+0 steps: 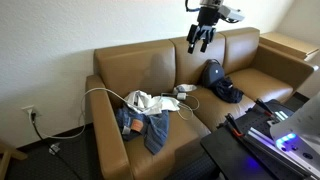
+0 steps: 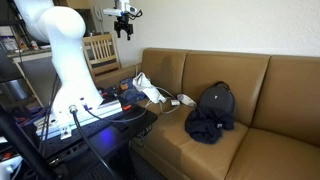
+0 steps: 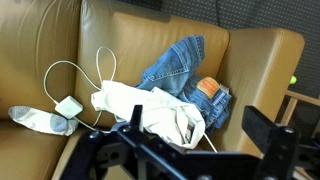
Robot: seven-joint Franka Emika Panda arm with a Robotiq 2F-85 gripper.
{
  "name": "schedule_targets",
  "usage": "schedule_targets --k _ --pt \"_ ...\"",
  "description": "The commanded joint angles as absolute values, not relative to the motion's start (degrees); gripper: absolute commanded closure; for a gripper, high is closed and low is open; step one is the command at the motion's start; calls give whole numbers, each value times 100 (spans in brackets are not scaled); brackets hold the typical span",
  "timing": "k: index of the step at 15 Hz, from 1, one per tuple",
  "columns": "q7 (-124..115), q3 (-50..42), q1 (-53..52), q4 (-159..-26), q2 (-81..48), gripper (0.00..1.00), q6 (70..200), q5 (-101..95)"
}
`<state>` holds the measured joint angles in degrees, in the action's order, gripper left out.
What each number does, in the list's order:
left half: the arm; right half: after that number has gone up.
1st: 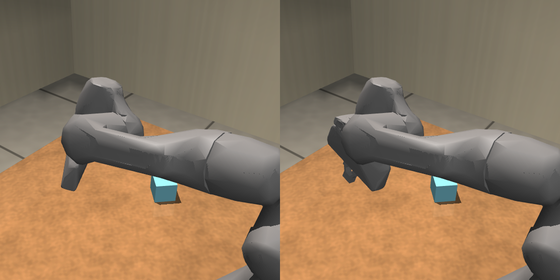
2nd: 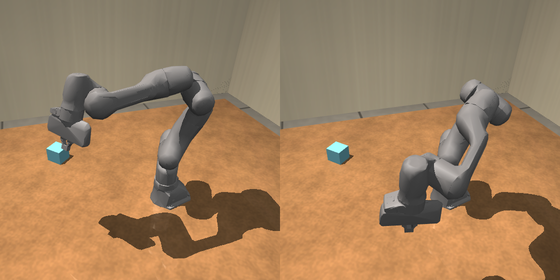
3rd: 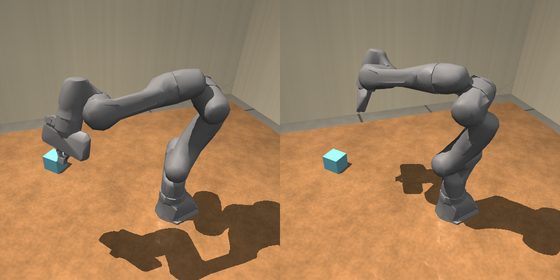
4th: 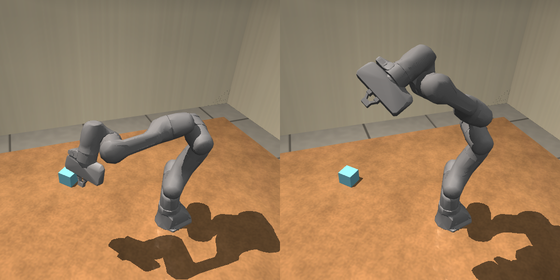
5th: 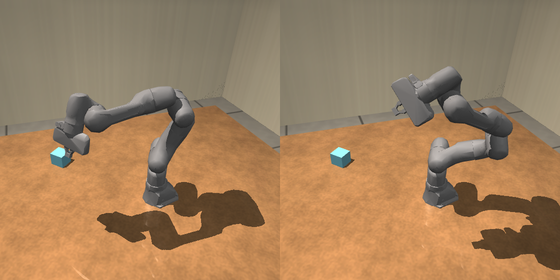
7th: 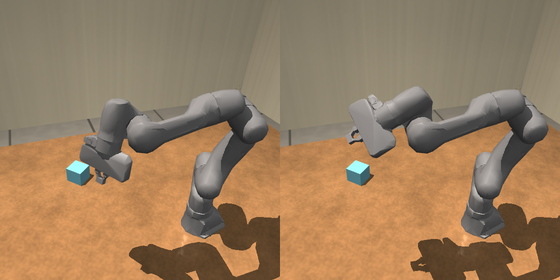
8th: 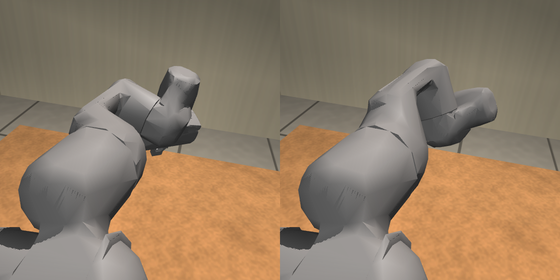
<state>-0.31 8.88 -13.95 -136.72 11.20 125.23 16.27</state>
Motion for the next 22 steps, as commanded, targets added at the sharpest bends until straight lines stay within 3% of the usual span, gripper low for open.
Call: schedule_targets --k 1,3,6,13,15,16,22 --pt "-23 948 -1334 -13664 1121 0 12511 1639" --pt "6 896 -1292 -13686 1060 0 12044 1589" --pt "-381 1033 -1311 -13675 193 0 12415 1545" --pt "-2386 1115 -1779 -13143 -1894 0 15644 960" --pt "-3132 773 -2169 -12529 -2412 0 15532 293" --pt "-2615 1036 -1887 -13192 -1865 0 15574 693" --pt "-3264 437 -2396 -12766 -2689 0 15683 -235"
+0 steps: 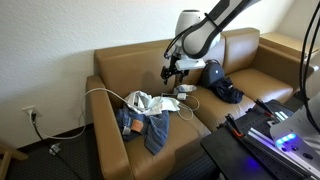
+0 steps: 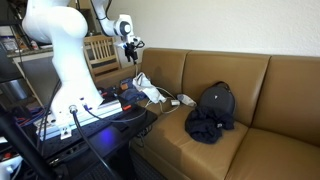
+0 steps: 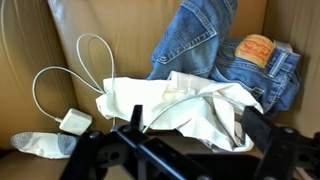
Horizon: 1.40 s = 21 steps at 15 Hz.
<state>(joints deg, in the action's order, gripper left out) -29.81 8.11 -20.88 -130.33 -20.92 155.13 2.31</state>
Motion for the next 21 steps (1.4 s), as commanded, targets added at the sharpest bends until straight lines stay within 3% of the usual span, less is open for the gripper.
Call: schedule_targets --k 1,14,18,21 --pt "-3563 250 -2630 -12672 -2970 0 15925 -508" --pt "-3899 -1262 -4454 -9773 -6071 0 17640 -168" --pt "-3620 -827 -4231 -9732 -5769 0 17321 324" --pt "-3686 -1021 -4444 -9590 -5992 0 17481 455"
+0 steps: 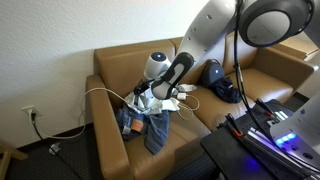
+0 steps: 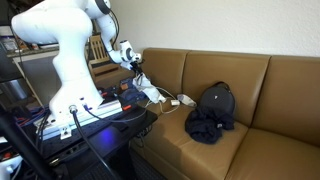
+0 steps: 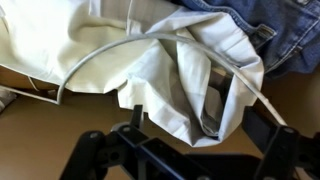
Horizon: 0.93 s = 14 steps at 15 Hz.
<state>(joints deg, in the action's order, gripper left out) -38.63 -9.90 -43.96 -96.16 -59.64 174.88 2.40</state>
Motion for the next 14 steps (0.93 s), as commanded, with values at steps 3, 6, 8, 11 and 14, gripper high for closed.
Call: schedule_targets --k 3,6,8,11,14 --pt "-3567 -1081 -4475 -9344 -6369 0 17193 390" --pt "-3624 -1043 -4447 -8930 -6843 0 17521 500" --pt "-3762 -1294 -4612 -8546 -7239 0 17792 630" --pt "-3985 -1973 -5005 -7910 -7945 0 18100 959" --pt "-4099 -2357 -5141 -7332 -8523 25 17989 1252"
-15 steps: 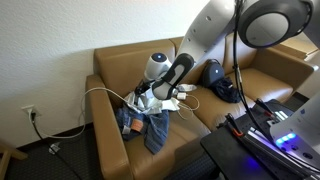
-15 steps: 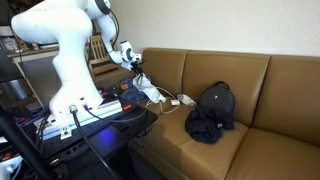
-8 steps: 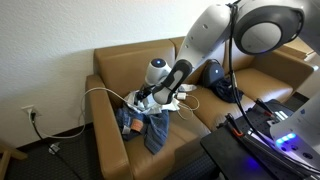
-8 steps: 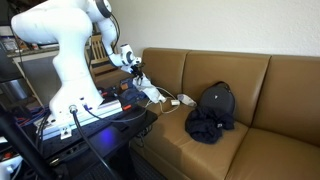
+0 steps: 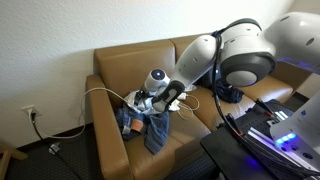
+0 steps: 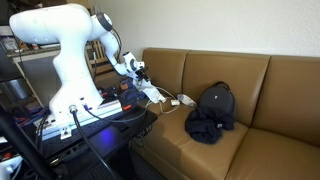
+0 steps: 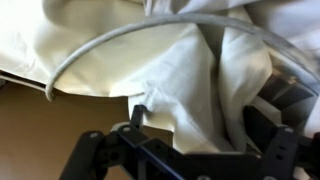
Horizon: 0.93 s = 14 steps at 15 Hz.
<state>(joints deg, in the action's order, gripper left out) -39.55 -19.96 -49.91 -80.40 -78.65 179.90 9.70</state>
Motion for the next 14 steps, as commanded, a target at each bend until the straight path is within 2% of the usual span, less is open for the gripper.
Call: schedule_targets --k 1,2,3,7,11,14 --pt "-4139 -2391 -5122 -7143 -8686 27 17937 1322" --pt "-4164 -2369 -5091 -7010 -8775 34 17887 1382" --pt "-4085 -2262 -5087 -7498 -8416 41 18078 1394" --pt "-4211 -2171 -4987 -7282 -8486 69 17808 1620" --pt "-4312 -1396 -4266 -7010 -8208 97 17447 1726" --pt "-4119 -697 -3580 -7351 -7710 100 17686 1824"
